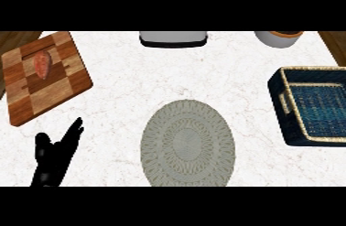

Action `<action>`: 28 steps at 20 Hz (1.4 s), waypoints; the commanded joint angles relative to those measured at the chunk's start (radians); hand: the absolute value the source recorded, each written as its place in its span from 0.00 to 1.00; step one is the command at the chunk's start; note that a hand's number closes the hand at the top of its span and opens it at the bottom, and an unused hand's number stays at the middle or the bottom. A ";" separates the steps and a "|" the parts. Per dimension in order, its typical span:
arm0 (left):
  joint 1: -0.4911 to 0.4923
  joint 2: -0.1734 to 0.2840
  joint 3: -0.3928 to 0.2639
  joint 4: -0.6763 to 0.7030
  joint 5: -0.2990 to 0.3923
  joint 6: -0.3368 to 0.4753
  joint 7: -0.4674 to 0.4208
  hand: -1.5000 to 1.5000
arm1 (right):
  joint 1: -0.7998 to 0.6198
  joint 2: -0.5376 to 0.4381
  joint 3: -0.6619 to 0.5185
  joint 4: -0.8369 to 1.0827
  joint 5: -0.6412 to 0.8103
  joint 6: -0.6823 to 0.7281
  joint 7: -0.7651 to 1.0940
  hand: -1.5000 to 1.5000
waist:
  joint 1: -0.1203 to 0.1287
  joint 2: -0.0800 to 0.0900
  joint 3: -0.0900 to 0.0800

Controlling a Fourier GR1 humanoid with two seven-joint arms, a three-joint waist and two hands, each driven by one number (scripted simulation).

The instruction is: Pick the squash from the placemat and place it in the basket

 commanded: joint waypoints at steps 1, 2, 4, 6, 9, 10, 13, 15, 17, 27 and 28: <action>0.064 0.002 -0.008 0.005 -0.005 -0.011 0.025 0.50 | 0.054 0.012 -0.063 0.135 -0.025 -0.043 -0.112 1.00 | 0.010 0.008 -0.007; 0.007 -0.017 -0.012 0.025 -0.010 0.006 0.070 0.50 | 0.033 -0.002 -0.064 0.175 -0.028 -0.053 -0.124 1.00 | 0.005 0.009 -0.008; -0.007 -0.021 0.004 0.059 -0.008 0.005 0.048 0.50 | 0.006 -0.004 -0.137 0.197 -0.112 -0.053 -0.084 1.00 | -0.003 0.008 -0.008; 0.004 -0.021 0.008 0.048 -0.014 0.001 0.040 0.50 | 0.035 0.003 -0.129 0.223 -0.122 -0.065 -0.128 1.00 | 0.001 0.007 -0.008; -0.014 -0.013 0.017 0.059 -0.010 -0.022 0.057 0.50 | 0.099 0.009 -0.126 0.263 -0.117 -0.082 -0.222 1.00 | -0.001 0.007 -0.008; 0.032 -0.025 0.009 0.061 -0.026 -0.014 0.000 0.50 | 0.124 -0.019 -0.177 0.325 -0.140 -0.070 -0.296 1.00 | 0.001 0.007 -0.008; 0.037 -0.024 0.024 0.032 -0.014 -0.018 0.045 0.50 | 0.133 -0.002 -0.127 0.310 -0.121 -0.109 -0.296 1.00 | 0.002 0.006 -0.008; 0.056 -0.062 -0.030 -0.021 -0.048 0.021 0.054 0.50 | 0.166 -0.077 -0.078 0.335 0.065 -0.135 -0.264 1.00 | 0.009 0.010 -0.008; 0.020 -0.042 -0.001 0.013 -0.031 -0.001 0.063 0.50 | 0.182 -0.123 -0.111 0.416 0.073 -0.148 -0.355 1.00 | 0.005 0.011 -0.008; 0.065 -0.053 0.015 -0.005 -0.045 -0.025 0.052 0.50 | 0.241 -0.213 -0.127 0.535 0.029 -0.130 -0.604 0.00 | 0.004 0.006 -0.008; 0.048 -0.047 0.018 -0.003 -0.050 -0.033 0.056 0.50 | 0.199 -0.227 -0.117 0.591 0.039 -0.154 -0.615 0.00 | 0.006 0.007 -0.008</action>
